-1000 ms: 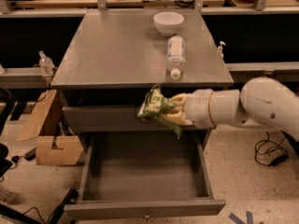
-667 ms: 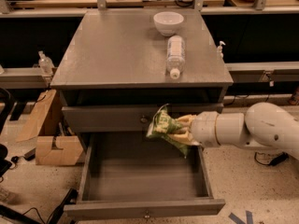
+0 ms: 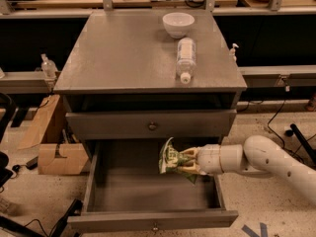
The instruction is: Place green jalapeno chip bag into middle drawer
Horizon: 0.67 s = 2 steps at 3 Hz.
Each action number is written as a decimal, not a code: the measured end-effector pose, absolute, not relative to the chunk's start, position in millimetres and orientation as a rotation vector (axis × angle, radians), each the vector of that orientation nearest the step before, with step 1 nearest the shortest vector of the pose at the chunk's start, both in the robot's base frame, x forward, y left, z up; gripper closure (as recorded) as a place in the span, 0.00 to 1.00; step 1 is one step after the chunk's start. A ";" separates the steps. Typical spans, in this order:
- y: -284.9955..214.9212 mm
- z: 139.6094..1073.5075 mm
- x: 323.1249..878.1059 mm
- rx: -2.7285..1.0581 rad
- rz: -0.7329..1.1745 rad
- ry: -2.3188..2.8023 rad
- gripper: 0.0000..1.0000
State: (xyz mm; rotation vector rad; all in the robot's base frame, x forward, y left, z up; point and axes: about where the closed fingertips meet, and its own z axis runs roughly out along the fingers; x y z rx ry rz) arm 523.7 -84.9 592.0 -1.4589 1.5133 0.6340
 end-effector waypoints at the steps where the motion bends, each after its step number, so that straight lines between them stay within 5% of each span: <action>1: -69.5 531.0 541.6 -1.502 0.658 1.534 1.00; 2: -62.0 526.2 541.9 -1.509 0.670 1.530 1.00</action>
Offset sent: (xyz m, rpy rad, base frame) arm 0.0130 0.0123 -0.0509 -0.0230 0.0257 0.0312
